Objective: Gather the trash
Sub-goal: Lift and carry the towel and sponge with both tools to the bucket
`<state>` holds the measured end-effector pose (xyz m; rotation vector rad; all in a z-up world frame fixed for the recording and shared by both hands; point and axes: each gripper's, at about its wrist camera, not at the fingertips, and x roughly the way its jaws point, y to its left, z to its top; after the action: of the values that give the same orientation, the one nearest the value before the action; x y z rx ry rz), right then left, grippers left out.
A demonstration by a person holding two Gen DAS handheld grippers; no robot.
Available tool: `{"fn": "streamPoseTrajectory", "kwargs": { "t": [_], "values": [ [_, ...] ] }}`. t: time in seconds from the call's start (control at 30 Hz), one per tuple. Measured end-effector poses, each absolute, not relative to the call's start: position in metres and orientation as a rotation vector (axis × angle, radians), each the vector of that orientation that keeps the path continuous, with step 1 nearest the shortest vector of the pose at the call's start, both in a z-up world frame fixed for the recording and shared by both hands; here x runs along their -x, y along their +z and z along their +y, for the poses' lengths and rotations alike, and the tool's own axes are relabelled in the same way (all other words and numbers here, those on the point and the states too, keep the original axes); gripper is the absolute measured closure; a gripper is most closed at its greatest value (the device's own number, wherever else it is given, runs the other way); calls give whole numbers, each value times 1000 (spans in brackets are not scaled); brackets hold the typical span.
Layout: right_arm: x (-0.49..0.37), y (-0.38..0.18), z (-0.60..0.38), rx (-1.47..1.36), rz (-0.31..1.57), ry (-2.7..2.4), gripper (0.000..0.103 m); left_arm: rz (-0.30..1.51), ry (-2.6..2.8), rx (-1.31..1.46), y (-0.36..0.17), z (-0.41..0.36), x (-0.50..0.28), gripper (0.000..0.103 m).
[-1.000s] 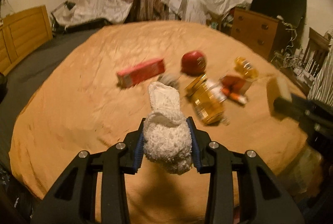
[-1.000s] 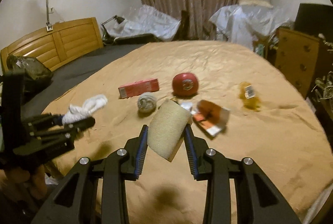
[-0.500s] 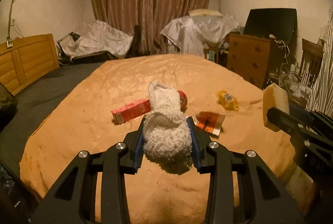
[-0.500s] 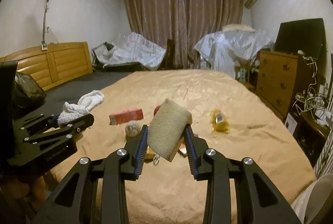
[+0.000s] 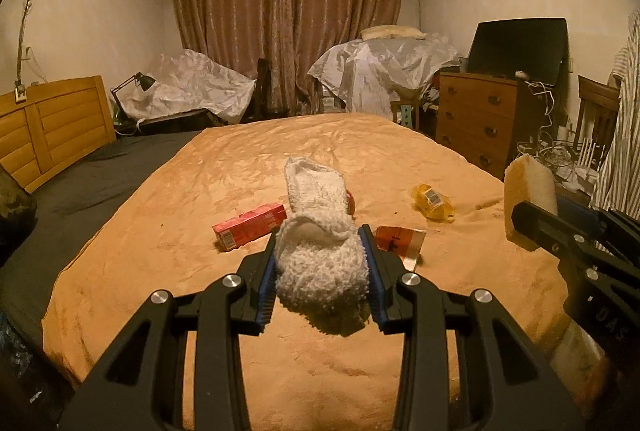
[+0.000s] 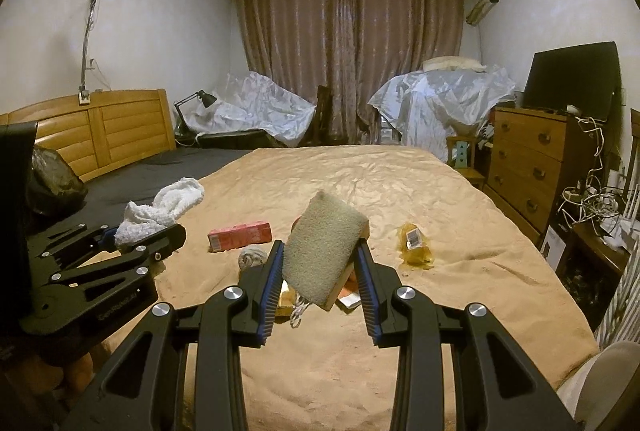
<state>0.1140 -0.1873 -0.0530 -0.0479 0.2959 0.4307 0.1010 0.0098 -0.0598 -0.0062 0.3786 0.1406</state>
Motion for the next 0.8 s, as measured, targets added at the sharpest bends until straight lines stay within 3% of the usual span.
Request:
{"fn": "streamPoseTrajectory", "kwargs": {
  "t": [0.4,0.8],
  "values": [
    [-105,-22,-254,44,316,337,67,377,-25,-15,-45,-47,-118,67],
    [-83,-2,-404,0,369,147,67,401,-269,-67,-37,-149,-123,67]
  ]
}}
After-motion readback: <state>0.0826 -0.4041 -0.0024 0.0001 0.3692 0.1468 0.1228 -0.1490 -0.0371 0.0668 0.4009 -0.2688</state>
